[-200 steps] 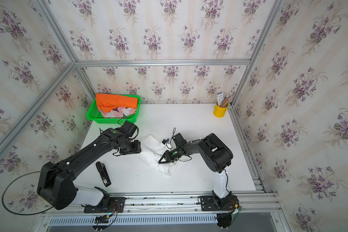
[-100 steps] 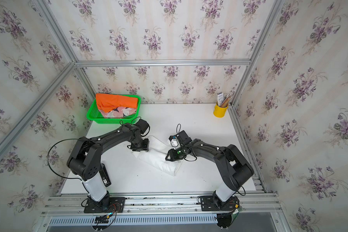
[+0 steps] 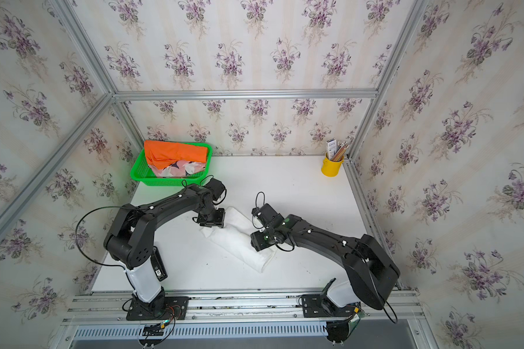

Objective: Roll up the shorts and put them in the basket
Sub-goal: Roll the shorts at the center of the board.

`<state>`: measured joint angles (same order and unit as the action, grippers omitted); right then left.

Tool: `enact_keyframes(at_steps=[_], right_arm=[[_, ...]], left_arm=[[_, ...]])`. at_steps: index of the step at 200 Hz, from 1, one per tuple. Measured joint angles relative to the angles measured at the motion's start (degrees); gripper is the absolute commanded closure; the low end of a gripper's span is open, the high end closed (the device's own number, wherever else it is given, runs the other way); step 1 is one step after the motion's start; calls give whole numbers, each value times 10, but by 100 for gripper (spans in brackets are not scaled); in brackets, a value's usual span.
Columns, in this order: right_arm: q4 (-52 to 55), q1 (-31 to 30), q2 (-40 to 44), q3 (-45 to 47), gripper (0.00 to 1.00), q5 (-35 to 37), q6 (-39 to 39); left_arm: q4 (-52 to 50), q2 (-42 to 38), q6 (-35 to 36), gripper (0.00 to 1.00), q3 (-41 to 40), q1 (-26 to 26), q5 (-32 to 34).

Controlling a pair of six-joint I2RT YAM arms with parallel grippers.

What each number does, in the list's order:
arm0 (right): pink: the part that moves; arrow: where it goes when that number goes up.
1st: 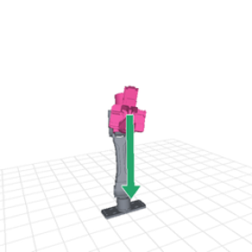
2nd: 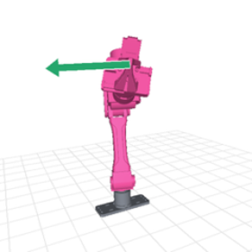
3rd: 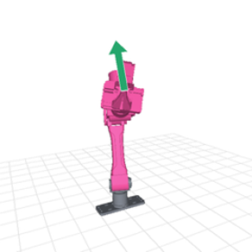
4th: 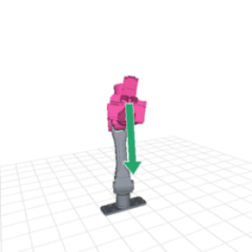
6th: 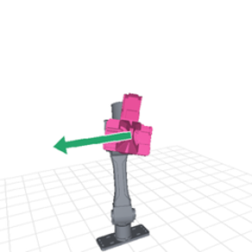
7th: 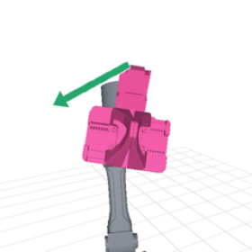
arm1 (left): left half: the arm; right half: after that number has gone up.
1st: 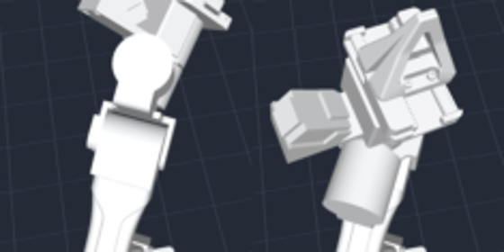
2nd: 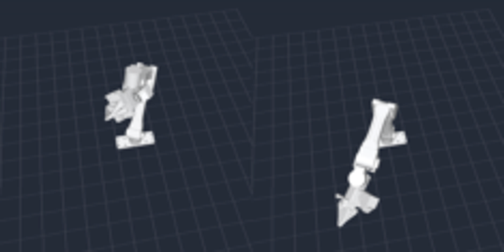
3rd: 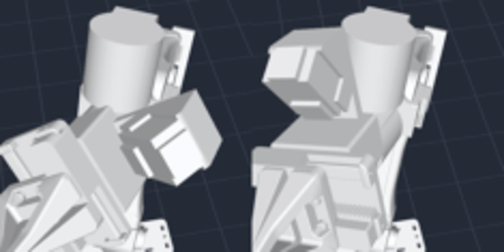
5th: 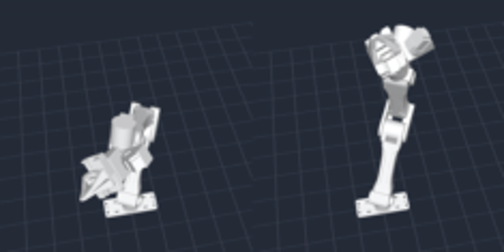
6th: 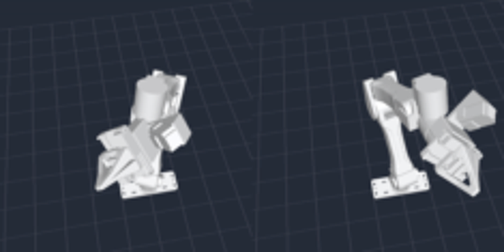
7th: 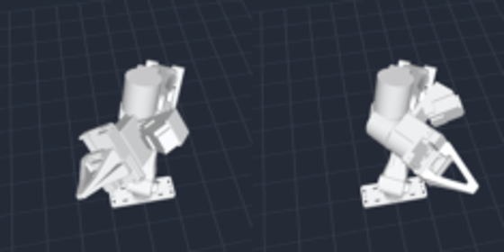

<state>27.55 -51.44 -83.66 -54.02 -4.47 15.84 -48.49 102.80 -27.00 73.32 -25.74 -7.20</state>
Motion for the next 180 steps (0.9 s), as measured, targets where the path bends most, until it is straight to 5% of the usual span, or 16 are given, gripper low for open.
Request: enact_keyframes(at_steps=[58,121,133,161,180], right_arm=[[33,-166,-94,-92,24,162,-99],[-8,-193,-195,-78,22,231,-163],[-25,-194,-204,-76,29,236,-165],[-66,-193,-222,-83,65,221,-175],[-60,-188,-213,-92,76,178,-175]], left_arm=[[-9,-86,4,40,-35,61,-6],[-10,-129,4,39,-88,96,-44],[-9,-133,4,39,-92,99,-49],[-7,-152,4,38,-98,110,-61],[-10,-175,4,38,-100,116,-64]])
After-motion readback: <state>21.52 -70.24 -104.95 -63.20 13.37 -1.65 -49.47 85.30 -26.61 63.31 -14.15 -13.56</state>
